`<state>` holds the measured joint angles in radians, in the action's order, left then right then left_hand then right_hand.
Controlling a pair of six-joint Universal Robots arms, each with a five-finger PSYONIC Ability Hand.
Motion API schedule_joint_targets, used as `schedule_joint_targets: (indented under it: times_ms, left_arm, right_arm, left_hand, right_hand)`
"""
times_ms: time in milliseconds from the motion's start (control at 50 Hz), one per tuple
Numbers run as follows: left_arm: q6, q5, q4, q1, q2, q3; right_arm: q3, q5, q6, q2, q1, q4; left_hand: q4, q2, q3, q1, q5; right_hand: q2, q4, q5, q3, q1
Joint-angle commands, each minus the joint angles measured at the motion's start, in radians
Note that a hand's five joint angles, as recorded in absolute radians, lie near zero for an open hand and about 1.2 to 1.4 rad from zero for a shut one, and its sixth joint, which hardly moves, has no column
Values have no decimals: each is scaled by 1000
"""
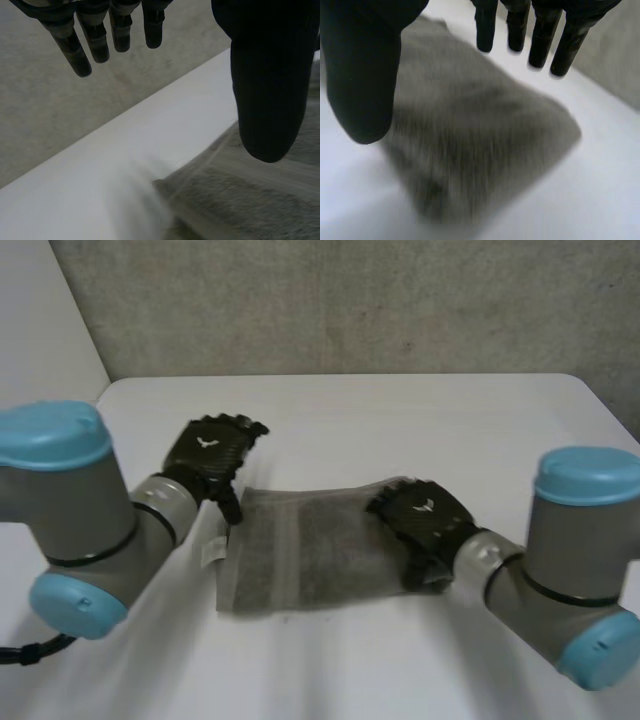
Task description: Fold the laundry
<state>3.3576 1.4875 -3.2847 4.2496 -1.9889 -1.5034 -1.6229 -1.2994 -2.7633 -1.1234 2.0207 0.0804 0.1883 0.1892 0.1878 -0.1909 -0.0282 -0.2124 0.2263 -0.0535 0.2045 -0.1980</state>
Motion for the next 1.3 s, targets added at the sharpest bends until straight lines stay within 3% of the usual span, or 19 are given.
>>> schedule_joint_targets:
  times_ms: [20, 40, 80, 220, 260, 300, 440, 540, 620, 640, 660, 680, 720, 740, 840, 940, 1020, 1160, 1300]
  left_arm:
    - [3, 10, -21, -39, -87, -3]
    - [3, 10, -21, -39, -87, -3]
    - [2, 11, -18, -39, -80, -11]
    - [2, 13, -13, -34, -21, -29]
    - [2, 16, -13, -27, -1, -41]
    - [2, 42, -13, -14, 28, -64]
    - [-3, 143, -12, 49, 88, -104]
    - [-7, 166, -13, 82, 130, -141]
    - [-7, 165, -15, 93, 137, -155]
    - [-7, 165, -15, 92, 137, -156]
    - [-7, 165, -16, 87, 137, -156]
    - [-7, 165, -16, 87, 137, -156]
    - [-7, 165, -16, 76, 136, -146]
    - [-7, 165, -16, 76, 136, -146]
    - [-35, 155, -23, 20, 125, -98]
    - [-113, 149, -18, -42, 108, -60]
    - [-162, 155, -12, -77, 84, -35]
    - [-234, 212, 57, -105, -13, -31]
    - [-245, 227, 69, -106, -96, -49]
  right_arm:
    - [-163, -26, 109, -24, -94, 104]
    - [-163, -26, 110, -24, -94, 104]
    - [-158, -53, 164, -24, -96, 122]
    - [-101, -162, 224, -35, -63, 209]
    - [-80, -181, 249, -47, -7, 243]
    - [-17, -205, 319, -56, 154, 301]
    - [121, -181, 478, 88, 435, 318]
    - [146, -36, 545, 218, 532, 271]
    - [137, 15, 525, 203, 529, 274]
    - [138, 23, 495, 185, 517, 274]
    - [135, 22, 446, 163, 482, 275]
    - [135, 22, 446, 163, 481, 275]
    - [127, 3, 281, 104, 387, 276]
    - [127, 3, 280, 103, 386, 275]
    - [121, -21, -84, -10, 264, 175]
    - [147, -8, -261, -24, 176, 60]
    - [202, 15, -297, 2, 162, -21]
    - [420, 72, -292, 210, 162, -230]
    - [508, 61, -231, 310, 162, -249]
  left_hand:
    - [37, 36, 37, -34, -23]
    - [37, 36, 37, -34, -23]
    - [34, 33, 35, -31, -20]
    - [31, 30, 32, -29, -17]
    - [31, 30, 32, -29, -17]
    - [31, 30, 32, -29, -17]
    - [31, 30, 32, -29, -17]
    - [31, 30, 32, -29, -17]
    - [28, 27, 29, -26, -14]
    - [28, 27, 29, -26, -14]
    - [28, 27, 29, -26, -14]
    - [28, 27, 29, -26, -14]
    - [28, 27, 29, -26, -14]
    - [28, 27, 29, -26, -14]
    - [37, 36, 37, -34, -22]
    - [46, 45, 46, -43, -31]
    - [116, 115, 117, -114, -102]
    - [169, 168, 170, -166, -155]
    - [111, 110, 111, -108, -96]
  right_hand:
    - [-783, 769, -767, 791, -797]
    - [-786, 772, -770, 794, -800]
    - [-1183, 1169, -1167, 1191, -1197]
    - [-1184, 1170, -1168, 1192, -1198]
    - [-1184, 1170, -1168, 1192, -1198]
    - [-1184, 1170, -1168, 1192, -1198]
    - [-1184, 1170, -1168, 1192, -1198]
    - [-1184, 1170, -1168, 1192, -1198]
    - [-1184, 1170, -1168, 1192, -1198]
    - [-1063, 1049, -1047, 1071, -1077]
    - [-570, 557, -555, 578, -585]
    - [-566, 552, -550, 573, -580]
    - [19, -33, 35, -11, 5]
    - [22, -36, 37, -14, 7]
    - [38, -52, 54, -30, 23]
    - [38, -52, 54, -30, 23]
    - [38, -52, 54, -30, 23]
    - [38, -52, 54, -30, 23]
    - [38, -52, 54, -30, 23]
